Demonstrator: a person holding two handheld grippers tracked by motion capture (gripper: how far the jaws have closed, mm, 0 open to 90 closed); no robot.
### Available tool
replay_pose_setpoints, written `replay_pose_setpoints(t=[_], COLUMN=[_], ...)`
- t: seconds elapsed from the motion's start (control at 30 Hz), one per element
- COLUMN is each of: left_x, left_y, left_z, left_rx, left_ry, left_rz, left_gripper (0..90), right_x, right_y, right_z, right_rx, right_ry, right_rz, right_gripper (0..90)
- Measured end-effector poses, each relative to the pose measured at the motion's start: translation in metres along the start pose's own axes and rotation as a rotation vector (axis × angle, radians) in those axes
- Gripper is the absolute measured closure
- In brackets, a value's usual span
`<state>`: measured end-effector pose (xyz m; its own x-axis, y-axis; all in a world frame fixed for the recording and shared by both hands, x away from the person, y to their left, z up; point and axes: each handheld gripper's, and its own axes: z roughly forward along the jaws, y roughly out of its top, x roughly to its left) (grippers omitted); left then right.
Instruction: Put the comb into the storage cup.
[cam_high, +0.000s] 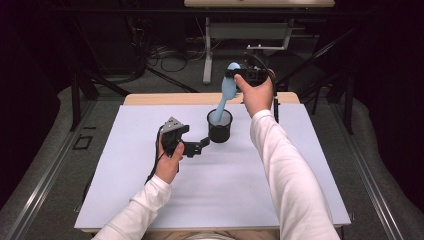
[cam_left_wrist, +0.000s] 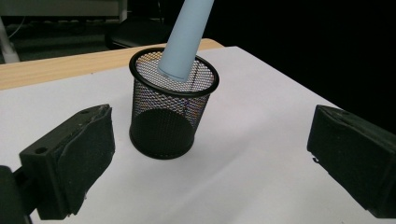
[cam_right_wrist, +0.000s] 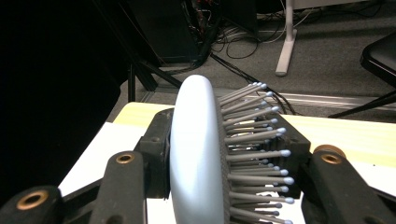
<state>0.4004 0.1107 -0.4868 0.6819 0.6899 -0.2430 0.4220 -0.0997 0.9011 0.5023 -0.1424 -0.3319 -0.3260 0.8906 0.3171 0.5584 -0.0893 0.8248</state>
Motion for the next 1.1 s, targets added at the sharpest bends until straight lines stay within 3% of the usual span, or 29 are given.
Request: replay_pose_setpoints(t=[1.1], left_x=[0.001], left_y=[0.0], left_z=[0.0], left_rx=[0.0], left_ry=[0.006], left_rz=[-0.006], left_gripper=[1.1], right_x=[-0.011], right_y=[-0.02], right_z=[0.02], right_rx=[0.011], right_ry=[-0.049], right_rz=[-0.028], right_gripper=[49.9])
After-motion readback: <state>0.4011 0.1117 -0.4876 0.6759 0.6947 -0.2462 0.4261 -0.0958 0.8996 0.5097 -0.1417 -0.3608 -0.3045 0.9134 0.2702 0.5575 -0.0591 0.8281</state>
